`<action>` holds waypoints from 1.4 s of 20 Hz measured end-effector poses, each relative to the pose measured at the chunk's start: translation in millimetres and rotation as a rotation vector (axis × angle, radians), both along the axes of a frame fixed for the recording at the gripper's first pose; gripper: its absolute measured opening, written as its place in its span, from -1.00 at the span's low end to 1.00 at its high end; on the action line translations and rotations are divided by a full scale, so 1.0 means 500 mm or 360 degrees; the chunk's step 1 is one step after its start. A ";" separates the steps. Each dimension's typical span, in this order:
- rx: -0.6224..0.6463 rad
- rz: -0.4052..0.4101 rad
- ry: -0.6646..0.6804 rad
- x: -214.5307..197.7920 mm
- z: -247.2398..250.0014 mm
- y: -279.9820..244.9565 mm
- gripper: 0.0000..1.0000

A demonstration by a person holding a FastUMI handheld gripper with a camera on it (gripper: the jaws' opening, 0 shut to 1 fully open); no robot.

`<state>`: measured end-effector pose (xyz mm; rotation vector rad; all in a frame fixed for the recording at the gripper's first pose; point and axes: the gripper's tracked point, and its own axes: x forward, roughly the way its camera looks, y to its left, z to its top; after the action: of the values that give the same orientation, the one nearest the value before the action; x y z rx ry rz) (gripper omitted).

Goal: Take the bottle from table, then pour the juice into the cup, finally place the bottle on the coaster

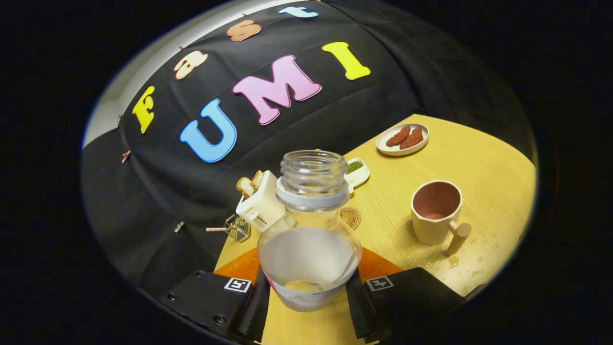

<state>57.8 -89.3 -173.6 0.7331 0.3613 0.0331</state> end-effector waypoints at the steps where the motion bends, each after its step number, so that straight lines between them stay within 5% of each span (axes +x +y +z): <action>1: 0.0062 -0.0020 0.0019 0.001 -0.007 -0.009 0.43; 10: 0.0533 -0.0148 0.0183 0.056 -0.052 -0.038 0.43; 19: 0.1010 -0.0482 0.0323 0.108 -0.095 -0.081 0.43; 28: 0.1428 -0.0686 0.0390 0.153 -0.113 -0.102 0.43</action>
<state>134.1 -140.1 -230.0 1.7007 0.4128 -0.3240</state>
